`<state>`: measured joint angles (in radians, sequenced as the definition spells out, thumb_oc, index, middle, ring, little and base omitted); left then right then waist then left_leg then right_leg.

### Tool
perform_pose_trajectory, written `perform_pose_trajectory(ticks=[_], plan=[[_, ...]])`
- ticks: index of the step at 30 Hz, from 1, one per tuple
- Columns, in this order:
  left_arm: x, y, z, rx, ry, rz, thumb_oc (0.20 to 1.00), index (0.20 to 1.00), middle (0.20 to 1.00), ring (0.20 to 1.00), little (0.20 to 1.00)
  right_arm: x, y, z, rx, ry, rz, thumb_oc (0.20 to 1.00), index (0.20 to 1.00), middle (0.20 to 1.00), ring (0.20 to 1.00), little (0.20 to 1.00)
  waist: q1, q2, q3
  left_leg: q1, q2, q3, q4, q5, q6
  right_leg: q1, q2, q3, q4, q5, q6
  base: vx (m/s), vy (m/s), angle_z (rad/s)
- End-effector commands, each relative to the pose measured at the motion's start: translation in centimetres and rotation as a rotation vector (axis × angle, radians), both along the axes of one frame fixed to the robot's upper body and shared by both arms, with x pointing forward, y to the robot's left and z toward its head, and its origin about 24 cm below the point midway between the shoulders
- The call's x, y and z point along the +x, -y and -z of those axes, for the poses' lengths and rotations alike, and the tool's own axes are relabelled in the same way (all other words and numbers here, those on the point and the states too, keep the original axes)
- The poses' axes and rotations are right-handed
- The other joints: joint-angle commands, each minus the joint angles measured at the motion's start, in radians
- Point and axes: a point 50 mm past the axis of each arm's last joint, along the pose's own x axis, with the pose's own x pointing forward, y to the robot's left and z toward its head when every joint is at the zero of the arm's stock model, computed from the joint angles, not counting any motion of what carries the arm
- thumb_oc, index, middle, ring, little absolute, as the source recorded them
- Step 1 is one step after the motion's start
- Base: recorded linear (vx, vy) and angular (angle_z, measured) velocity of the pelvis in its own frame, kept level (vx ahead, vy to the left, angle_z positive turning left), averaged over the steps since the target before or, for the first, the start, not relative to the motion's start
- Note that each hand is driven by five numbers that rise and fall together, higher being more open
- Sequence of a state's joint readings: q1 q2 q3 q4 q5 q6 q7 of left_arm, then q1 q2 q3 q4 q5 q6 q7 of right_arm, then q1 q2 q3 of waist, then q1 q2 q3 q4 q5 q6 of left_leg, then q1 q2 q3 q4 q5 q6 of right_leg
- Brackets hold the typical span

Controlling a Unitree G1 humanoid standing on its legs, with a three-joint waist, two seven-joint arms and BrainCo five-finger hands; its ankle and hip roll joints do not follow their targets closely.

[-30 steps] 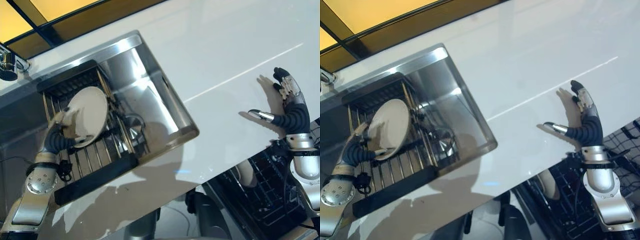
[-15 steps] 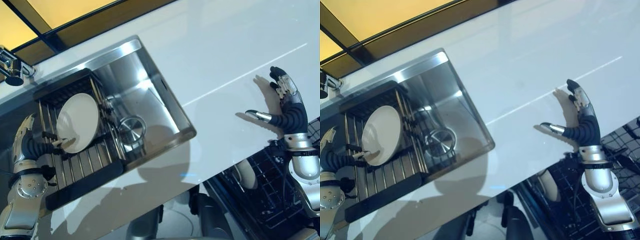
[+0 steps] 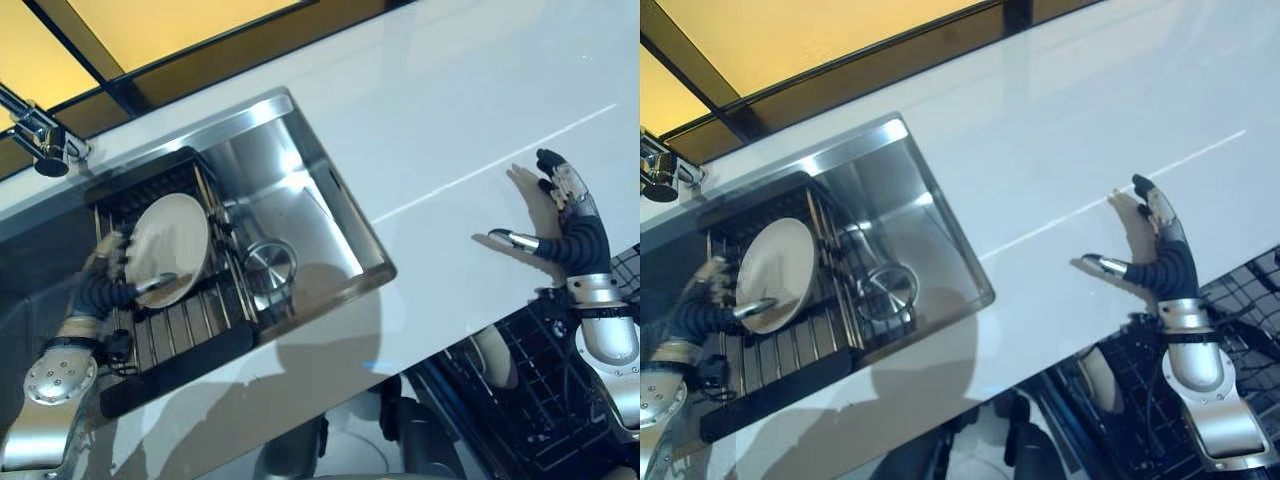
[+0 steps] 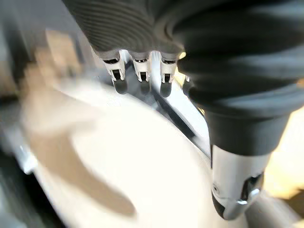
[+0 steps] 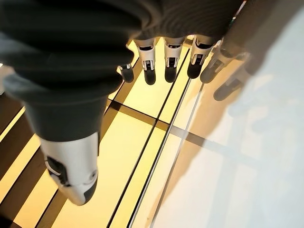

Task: Pick up plates and place into dishwasher.

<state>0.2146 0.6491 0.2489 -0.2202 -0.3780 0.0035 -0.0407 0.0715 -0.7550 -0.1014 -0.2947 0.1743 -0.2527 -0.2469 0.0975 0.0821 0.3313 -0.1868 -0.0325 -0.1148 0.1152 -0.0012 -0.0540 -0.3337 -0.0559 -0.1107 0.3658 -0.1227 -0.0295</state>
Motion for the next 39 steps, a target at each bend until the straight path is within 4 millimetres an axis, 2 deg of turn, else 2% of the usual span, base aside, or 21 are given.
perform_pose_trajectory(ticks=[1, 9, 16, 18, 20, 23, 27, 31, 39], plan=[[0.3, 1.3, -2.8, -0.030, 0.132, 0.137, 1.000, 1.000, 1.000, 1.000, 1.000, 0.4, -0.9, 3.5, -0.048, -0.165, -0.018, 1.000, 1.000, 1.000, 1.000, 1.000, -0.007, -0.012, 0.003, -0.011, -0.075, -0.017, 0.021, -0.040, 0.074, 0.160, -0.009, -0.036, -0.243, 0.046, 0.100, 0.01, 0.036, 0.00], [0.6, 2.4, -3.0, -0.074, 0.114, 0.255, 1.000, 1.000, 1.000, 1.000, 1.000, 0.3, -0.2, 3.4, -0.068, -0.188, -0.031, 1.000, 1.000, 1.000, 1.000, 1.000, -0.023, -0.003, -0.001, -0.007, -0.075, -0.012, 0.025, -0.044, 0.074, 0.160, -0.014, -0.023, -0.239, 0.049, 0.106, 0.00, 0.004, 0.00], [0.5, 1.3, -2.4, 0.050, 0.066, 0.142, 1.000, 1.000, 1.000, 1.000, 1.000, 0.1, 0.4, 3.3, -0.072, -0.195, -0.015, 1.000, 1.000, 1.000, 1.000, 1.000, -0.026, -0.002, 0.000, -0.010, -0.076, -0.011, 0.033, -0.045, 0.075, 0.158, -0.019, -0.021, -0.237, 0.053, 0.109, 0.00, 0.000, 0.00], [0.3, 0.1, -2.2, 0.208, 0.050, 0.003, 1.000, 1.000, 1.000, 1.000, 1.000, 0.1, 0.8, 3.2, -0.074, -0.196, -0.006, 1.000, 1.000, 1.000, 1.000, 1.000, -0.024, 0.000, 0.003, -0.016, -0.076, -0.010, 0.039, -0.045, 0.074, 0.153, -0.020, -0.023, -0.234, 0.053, 0.109, 0.00, 0.000, 0.00], [-0.2, -2.1, -2.4, 0.501, 0.028, -0.212, 1.000, 1.000, 1.000, 1.000, 1.000, 0.1, 1.1, 3.0, -0.074, -0.195, 0.004, 1.000, 1.000, 1.000, 1.000, 1.000, -0.020, -0.001, 0.009, -0.028, -0.077, -0.011, 0.047, -0.044, 0.075, 0.144, -0.021, -0.024, -0.227, 0.052, 0.107, 0.00, 0.000, 0.00], [-1.1, -4.6, -3.6, 0.774, 0.000, -0.376, 1.000, 1.000, 1.000, 1.000, 1.000, 0.1, 1.6, 2.4, -0.071, -0.184, 0.011, 1.000, 1.000, 1.000, 1.000, 1.000, -0.014, -0.007, 0.024, -0.053, -0.078, -0.013, 0.063, -0.045, 0.077, 0.123, -0.021, -0.023, -0.217, 0.051, 0.103, -0.03, -0.013, 0.03], [-2.1, -5.7, -4.3, 0.895, -0.003, -0.442, 1.000, 1.000, 1.000, 1.000, 1.000, -0.2, 1.9, 2.1, -0.056, -0.164, 0.025, 1.000, 1.000, 1.000, 1.000, 1.000, 0.000, -0.013, 0.044, -0.078, -0.078, -0.015, 0.068, -0.040, 0.078, 0.104, -0.018, -0.032, -0.214, 0.054, 0.102, -0.04, -0.040, 0.02], [-2.3, -5.6, -4.4, 0.897, 0.003, -0.427, 1.000, 1.000, 1.000, 1.000, 1.000, -0.2, 1.7, 2.1, -0.041, -0.145, 0.032, 1.000, 1.000, 1.000, 1.000, 1.000, 0.009, -0.021, 0.063, -0.095, -0.077, -0.016, 0.073, -0.037, 0.080, 0.092, -0.014, -0.039, -0.212, 0.059, 0.102, -0.03, -0.050, 0.04], [-1.1, -3.7, -3.5, 0.800, -0.011, -0.301, 1.000, 1.000, 1.000, 1.000, 1.000, 0.1, 0.9, 2.2, -0.022, -0.122, 0.027, 1.000, 1.000, 1.000, 1.000, 1.000, 0.011, -0.025, 0.092, -0.103, -0.079, -0.018, 0.061, -0.026, 0.083, 0.086, -0.007, -0.043, -0.217, 0.065, 0.104, -0.01, -0.018, 0.00]])
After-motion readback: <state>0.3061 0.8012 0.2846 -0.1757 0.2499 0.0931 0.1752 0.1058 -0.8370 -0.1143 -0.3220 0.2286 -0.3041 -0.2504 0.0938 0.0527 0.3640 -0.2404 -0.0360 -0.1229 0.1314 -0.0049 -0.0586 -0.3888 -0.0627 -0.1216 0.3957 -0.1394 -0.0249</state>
